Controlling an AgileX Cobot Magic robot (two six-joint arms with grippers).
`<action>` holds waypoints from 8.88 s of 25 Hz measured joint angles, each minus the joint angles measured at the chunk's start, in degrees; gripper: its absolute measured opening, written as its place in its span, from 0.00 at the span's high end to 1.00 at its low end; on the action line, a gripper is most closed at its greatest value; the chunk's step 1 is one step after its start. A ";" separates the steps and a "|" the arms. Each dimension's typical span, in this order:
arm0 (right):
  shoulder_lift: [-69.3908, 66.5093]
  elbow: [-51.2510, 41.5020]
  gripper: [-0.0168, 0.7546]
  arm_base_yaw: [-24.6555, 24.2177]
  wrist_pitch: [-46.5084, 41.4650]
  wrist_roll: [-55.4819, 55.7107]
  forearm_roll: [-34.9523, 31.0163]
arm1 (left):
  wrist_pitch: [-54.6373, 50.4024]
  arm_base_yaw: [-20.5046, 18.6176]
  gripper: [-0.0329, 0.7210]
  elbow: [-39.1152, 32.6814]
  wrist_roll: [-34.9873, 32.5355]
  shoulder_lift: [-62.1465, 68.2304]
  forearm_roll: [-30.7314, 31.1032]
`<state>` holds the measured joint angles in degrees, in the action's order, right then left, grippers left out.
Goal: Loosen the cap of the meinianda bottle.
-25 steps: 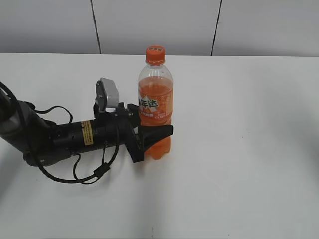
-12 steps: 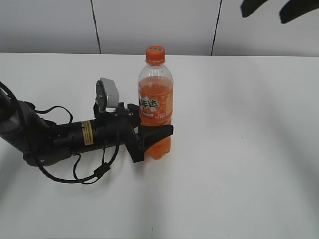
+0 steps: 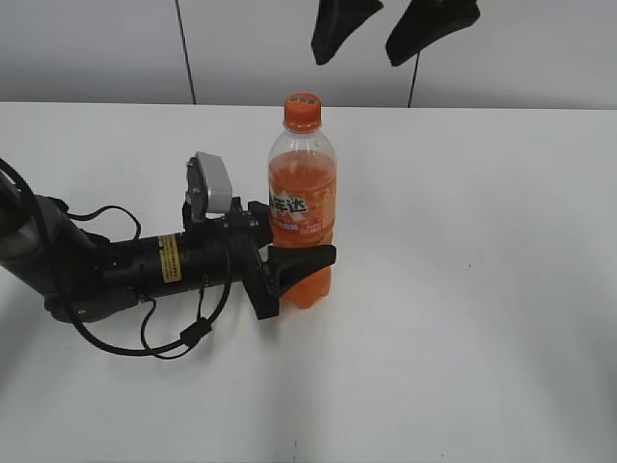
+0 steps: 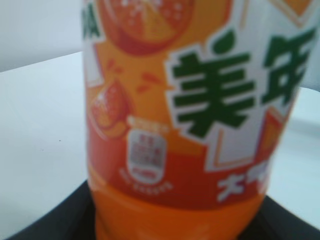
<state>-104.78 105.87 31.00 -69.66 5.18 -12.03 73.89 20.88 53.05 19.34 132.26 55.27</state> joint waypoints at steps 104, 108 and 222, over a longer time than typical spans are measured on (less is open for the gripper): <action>-7.21 3.31 0.62 7.48 -1.50 -76.00 -0.34 | -0.14 0.20 0.43 0.04 -3.72 0.02 0.05; -7.21 3.31 0.62 7.48 -1.56 -82.04 -0.34 | -0.25 0.20 0.43 0.11 -3.66 0.02 0.43; -6.86 2.31 0.49 7.48 -0.85 -3.30 4.53 | -1.05 0.20 0.43 0.48 -3.12 0.02 0.38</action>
<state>-111.64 108.18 38.47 -70.51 1.88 -7.50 72.83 21.09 53.53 16.22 132.28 55.65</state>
